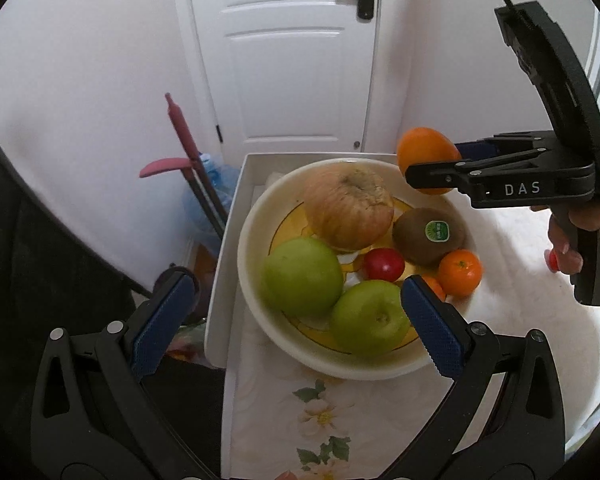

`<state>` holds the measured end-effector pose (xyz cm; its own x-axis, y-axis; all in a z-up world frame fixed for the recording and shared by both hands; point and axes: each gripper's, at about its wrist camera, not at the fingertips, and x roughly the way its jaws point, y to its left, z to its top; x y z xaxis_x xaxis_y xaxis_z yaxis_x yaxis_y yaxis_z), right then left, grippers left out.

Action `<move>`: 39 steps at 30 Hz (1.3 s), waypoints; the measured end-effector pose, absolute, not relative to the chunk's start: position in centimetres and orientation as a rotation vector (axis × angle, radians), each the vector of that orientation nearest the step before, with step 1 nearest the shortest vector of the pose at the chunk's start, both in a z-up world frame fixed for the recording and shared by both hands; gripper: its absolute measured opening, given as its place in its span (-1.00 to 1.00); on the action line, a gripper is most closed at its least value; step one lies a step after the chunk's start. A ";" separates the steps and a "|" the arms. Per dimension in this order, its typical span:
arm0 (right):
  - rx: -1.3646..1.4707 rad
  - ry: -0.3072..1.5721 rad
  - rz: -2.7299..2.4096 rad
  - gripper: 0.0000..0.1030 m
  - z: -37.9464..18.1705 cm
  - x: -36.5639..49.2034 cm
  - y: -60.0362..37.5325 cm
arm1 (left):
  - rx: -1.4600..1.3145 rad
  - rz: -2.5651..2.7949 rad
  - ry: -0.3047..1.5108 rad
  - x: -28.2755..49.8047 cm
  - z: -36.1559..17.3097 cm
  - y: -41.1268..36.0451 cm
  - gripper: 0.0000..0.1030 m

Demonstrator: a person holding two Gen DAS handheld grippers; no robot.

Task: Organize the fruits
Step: 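Open the left tool in the bowl while the right tool places the orange on top, then move the left tool to the last red tomato while the right tool approaches the last orange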

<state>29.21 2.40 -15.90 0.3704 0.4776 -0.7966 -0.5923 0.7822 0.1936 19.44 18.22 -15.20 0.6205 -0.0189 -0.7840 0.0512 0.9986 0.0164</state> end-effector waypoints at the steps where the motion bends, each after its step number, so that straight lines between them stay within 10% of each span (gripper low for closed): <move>1: -0.133 0.979 0.686 0.11 -16.1 29.3 2.4 | 0.036 -0.039 0.901 19.4 -15.2 18.3 1.00; 8: -0.089 0.978 0.709 0.51 -16.2 29.7 1.8 | 0.029 -0.033 0.905 19.5 -15.2 18.4 1.00; 39: -0.020 0.908 0.455 0.52 -4.6 18.1 -9.5 | 0.067 -0.092 0.777 15.0 -4.2 10.2 1.00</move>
